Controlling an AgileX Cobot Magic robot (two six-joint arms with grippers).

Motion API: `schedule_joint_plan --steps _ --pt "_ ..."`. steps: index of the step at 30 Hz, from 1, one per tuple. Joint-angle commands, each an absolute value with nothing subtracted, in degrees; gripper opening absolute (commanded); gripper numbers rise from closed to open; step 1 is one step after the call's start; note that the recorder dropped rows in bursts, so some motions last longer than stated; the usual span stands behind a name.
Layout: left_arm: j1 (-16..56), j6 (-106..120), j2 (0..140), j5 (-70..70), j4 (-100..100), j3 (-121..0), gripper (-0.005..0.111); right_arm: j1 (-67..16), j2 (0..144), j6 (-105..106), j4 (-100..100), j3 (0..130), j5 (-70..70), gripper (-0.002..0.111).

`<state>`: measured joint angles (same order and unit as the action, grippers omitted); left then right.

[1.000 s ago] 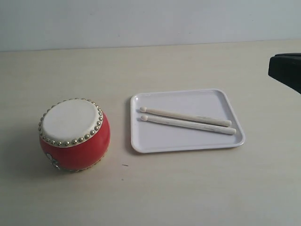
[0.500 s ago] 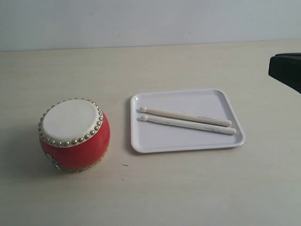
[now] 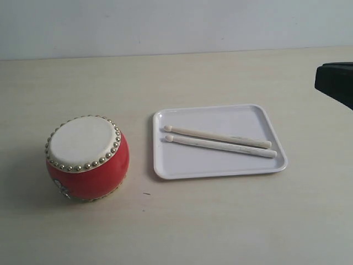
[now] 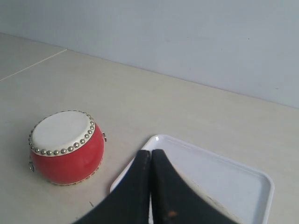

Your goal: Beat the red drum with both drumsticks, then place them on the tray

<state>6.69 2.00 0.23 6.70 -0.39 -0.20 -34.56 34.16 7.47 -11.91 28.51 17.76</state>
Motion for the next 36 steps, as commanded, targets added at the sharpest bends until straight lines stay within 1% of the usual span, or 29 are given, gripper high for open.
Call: schedule_joint_plan --steps 1,6,36 --pt "6.60 -3.52 0.00 7.99 1.50 0.00 0.000 -34.66 33.94 7.36 -11.92 28.37 16.98 0.000" --pt "6.60 -6.87 0.00 7.99 2.34 0.00 0.000 -34.66 33.94 7.36 -11.92 28.37 16.98 0.000" --pt "6.60 -6.29 0.00 7.88 2.34 0.00 0.000 -34.66 33.94 7.36 -11.90 28.37 17.62 0.000"
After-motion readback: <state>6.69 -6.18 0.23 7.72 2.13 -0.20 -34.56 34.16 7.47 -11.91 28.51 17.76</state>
